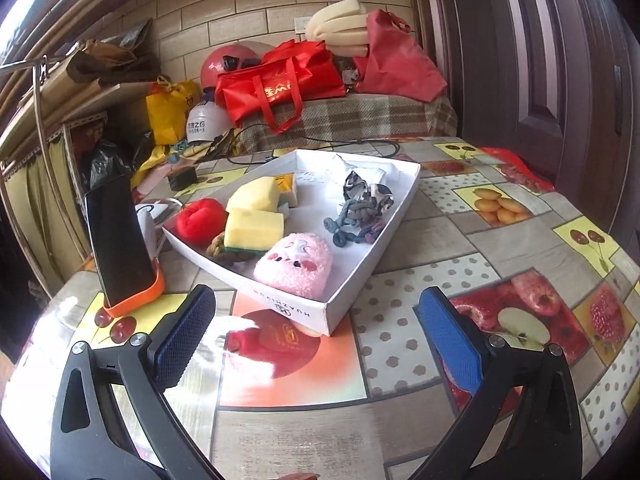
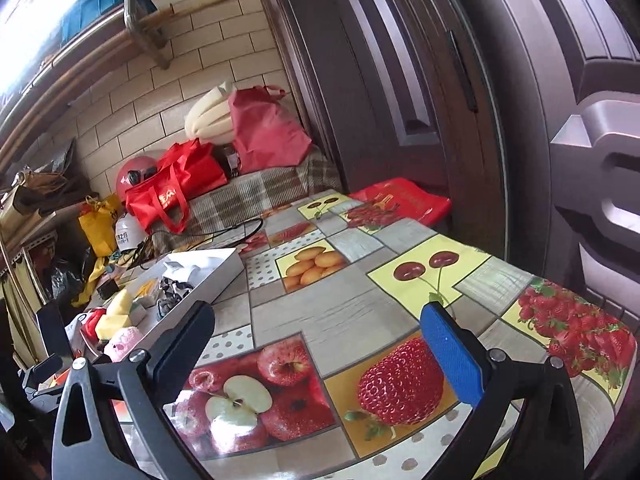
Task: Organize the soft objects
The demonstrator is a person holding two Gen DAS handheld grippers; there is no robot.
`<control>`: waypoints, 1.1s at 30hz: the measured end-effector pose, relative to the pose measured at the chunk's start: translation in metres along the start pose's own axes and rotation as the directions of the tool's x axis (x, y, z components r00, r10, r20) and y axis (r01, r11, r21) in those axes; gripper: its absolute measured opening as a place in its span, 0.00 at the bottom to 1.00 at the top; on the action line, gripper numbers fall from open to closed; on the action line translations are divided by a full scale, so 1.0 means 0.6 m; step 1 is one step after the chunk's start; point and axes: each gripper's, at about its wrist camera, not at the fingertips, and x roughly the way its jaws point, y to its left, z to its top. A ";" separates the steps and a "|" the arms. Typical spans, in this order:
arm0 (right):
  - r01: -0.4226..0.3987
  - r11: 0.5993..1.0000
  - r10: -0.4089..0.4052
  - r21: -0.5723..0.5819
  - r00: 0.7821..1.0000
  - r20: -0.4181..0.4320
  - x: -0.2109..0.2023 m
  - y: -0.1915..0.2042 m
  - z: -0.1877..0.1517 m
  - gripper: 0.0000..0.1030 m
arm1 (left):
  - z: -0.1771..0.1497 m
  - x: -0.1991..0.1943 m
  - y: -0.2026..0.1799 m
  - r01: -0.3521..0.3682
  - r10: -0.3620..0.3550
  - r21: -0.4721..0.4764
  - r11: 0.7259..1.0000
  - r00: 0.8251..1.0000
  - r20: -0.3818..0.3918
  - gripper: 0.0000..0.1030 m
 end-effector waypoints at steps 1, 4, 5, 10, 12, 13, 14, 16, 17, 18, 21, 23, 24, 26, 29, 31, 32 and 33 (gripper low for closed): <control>0.002 1.000 -0.002 -0.003 1.000 -0.001 0.001 0.001 0.000 1.00 | 0.000 0.001 0.000 0.007 -0.007 -0.001 1.000 1.000 -0.005 1.00; 0.008 1.000 -0.008 0.002 1.000 0.002 0.000 0.000 0.001 1.00 | 0.000 0.005 0.001 -0.006 0.006 -0.010 1.000 1.000 -0.023 1.00; 0.007 1.000 -0.007 0.004 1.000 0.005 -0.001 -0.001 0.001 1.00 | 0.000 0.006 0.002 -0.015 0.015 -0.012 1.000 1.000 -0.027 1.00; 0.008 1.000 -0.008 -0.001 0.999 0.031 -0.010 0.000 0.000 1.00 | -0.001 0.004 0.001 -0.007 0.007 -0.010 1.000 1.000 -0.025 1.00; 0.010 1.000 -0.009 -0.012 0.999 0.039 -0.013 0.004 -0.001 1.00 | 0.000 0.002 0.000 -0.006 0.006 -0.006 1.000 1.000 -0.019 1.00; 0.010 1.000 -0.009 -0.022 0.999 0.040 -0.014 0.007 -0.002 1.00 | 0.000 0.001 0.000 -0.005 0.005 -0.005 1.000 1.000 -0.018 1.00; 0.011 1.000 -0.010 -0.028 0.999 0.041 -0.014 0.009 -0.002 1.00 | 0.000 0.001 0.000 -0.005 0.005 -0.005 1.000 1.000 -0.019 1.00; 0.011 0.999 -0.009 -0.040 0.999 0.041 -0.013 0.012 -0.002 1.00 | 0.000 0.002 0.000 -0.001 0.001 -0.007 1.000 1.000 -0.023 1.00; 0.011 0.999 -0.009 -0.045 0.999 0.043 -0.014 0.013 -0.001 1.00 | 0.000 0.002 0.000 0.000 -0.001 -0.007 1.000 1.000 -0.025 1.00; 0.012 0.999 -0.009 -0.048 0.999 0.044 -0.014 0.013 -0.001 1.00 | 0.000 0.003 -0.001 0.003 -0.003 -0.008 1.000 1.000 -0.028 1.00; 0.011 0.999 -0.009 -0.047 0.999 0.044 -0.014 0.014 -0.001 1.00 | 0.000 0.004 -0.001 0.006 -0.006 -0.008 1.000 0.999 -0.032 1.00; 0.011 0.999 -0.009 -0.045 0.999 0.043 -0.014 0.014 -0.001 1.00 | 0.000 0.005 -0.001 0.008 -0.008 -0.008 1.000 0.999 -0.035 1.00; 0.011 0.999 -0.009 -0.045 0.999 0.043 -0.014 0.014 -0.001 1.00 | -0.001 0.006 -0.001 0.009 -0.009 -0.008 1.000 0.999 -0.036 1.00; 0.010 0.999 -0.008 -0.043 0.999 0.041 -0.014 0.014 -0.001 1.00 | -0.001 0.008 -0.002 0.011 -0.011 -0.006 1.000 0.999 -0.041 1.00; 0.009 0.999 -0.007 -0.044 0.999 0.042 -0.014 0.014 -0.001 1.00 | -0.001 0.011 0.000 0.021 -0.021 -0.003 1.000 0.999 -0.047 1.00; 0.007 0.999 -0.006 -0.041 0.999 0.044 -0.014 0.013 -0.001 1.00 | -0.002 0.013 0.000 0.031 -0.031 -0.005 1.000 0.998 -0.052 1.00; 0.008 0.999 -0.006 -0.039 0.999 0.046 -0.014 0.013 -0.001 1.00 | -0.002 0.013 0.001 0.033 -0.034 -0.007 0.999 0.998 -0.053 1.00; 0.009 0.999 -0.007 -0.036 0.999 0.046 -0.015 0.015 -0.001 1.00 | -0.001 0.012 0.002 0.037 -0.037 -0.008 0.999 0.998 -0.052 1.00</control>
